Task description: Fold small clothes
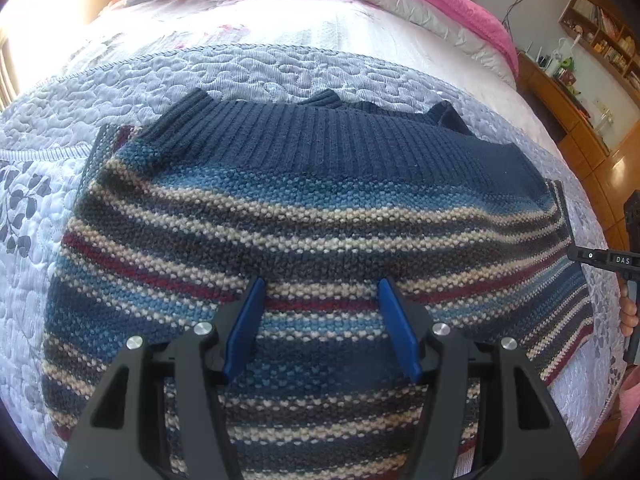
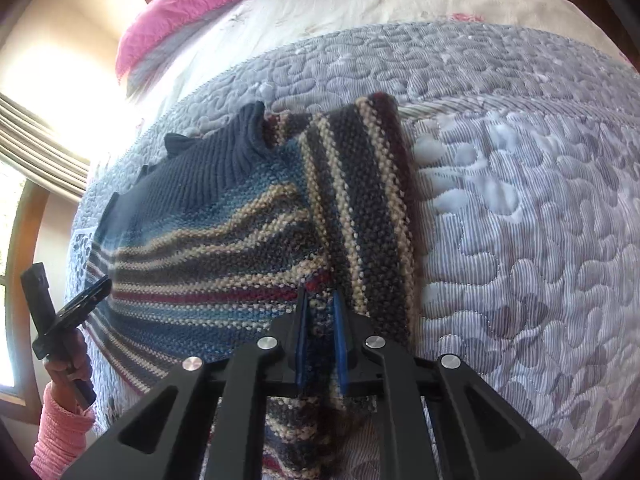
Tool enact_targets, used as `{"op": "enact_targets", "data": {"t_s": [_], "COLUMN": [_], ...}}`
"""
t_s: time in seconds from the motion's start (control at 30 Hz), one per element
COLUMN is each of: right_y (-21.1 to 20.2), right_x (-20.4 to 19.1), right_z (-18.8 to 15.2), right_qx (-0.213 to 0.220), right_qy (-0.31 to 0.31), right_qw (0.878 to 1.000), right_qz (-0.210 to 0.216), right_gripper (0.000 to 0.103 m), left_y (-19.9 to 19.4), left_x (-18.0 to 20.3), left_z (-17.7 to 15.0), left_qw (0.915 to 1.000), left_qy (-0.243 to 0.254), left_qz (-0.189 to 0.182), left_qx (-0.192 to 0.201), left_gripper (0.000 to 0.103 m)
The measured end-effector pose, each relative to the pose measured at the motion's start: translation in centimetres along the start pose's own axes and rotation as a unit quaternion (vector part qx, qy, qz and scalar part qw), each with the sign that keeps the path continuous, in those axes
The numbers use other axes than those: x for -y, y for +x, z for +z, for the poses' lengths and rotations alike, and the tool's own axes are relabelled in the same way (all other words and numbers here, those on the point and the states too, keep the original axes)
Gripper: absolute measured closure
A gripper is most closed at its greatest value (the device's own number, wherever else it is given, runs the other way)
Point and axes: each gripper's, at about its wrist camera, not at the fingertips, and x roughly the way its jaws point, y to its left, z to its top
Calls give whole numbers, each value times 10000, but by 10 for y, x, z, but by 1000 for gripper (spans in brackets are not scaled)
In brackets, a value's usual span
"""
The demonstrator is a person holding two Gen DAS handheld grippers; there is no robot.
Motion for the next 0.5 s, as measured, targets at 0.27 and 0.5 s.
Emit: {"op": "enact_targets", "data": {"t_s": [0.27, 0.5], "right_y": [-13, -46], "right_x": [-5, 11], "right_z": [-7, -27], "right_qx": [150, 154], "right_qy": [2, 241], "right_qw": [9999, 9996], "right_qz": [85, 1], "right_gripper": [67, 19], "left_y": [1, -21], "left_x": [0, 1], "left_z": [0, -3], "left_qw": [10000, 9998], "left_qy": [22, -167], "left_qz": [-23, -95], "left_qx": [-7, 111], "left_gripper": [43, 43]}}
